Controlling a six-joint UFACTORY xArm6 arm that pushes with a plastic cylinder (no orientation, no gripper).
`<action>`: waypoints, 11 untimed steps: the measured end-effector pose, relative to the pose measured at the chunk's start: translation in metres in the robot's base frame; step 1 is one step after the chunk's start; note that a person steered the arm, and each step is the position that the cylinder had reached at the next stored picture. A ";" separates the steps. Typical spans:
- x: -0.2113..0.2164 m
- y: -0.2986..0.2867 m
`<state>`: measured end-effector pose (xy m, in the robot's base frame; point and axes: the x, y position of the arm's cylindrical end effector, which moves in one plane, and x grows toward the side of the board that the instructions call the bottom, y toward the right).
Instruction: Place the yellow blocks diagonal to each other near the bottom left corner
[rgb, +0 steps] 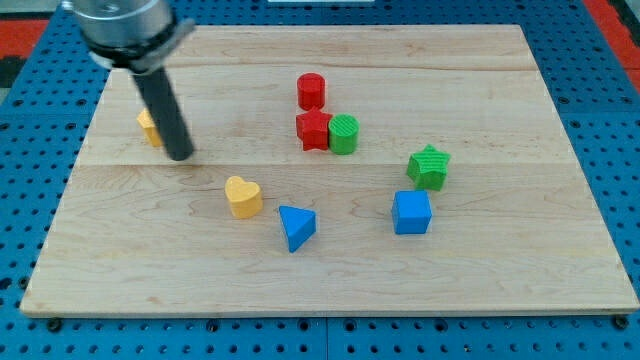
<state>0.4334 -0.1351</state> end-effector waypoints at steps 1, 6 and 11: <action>0.042 0.071; -0.038 -0.147; -0.070 -0.021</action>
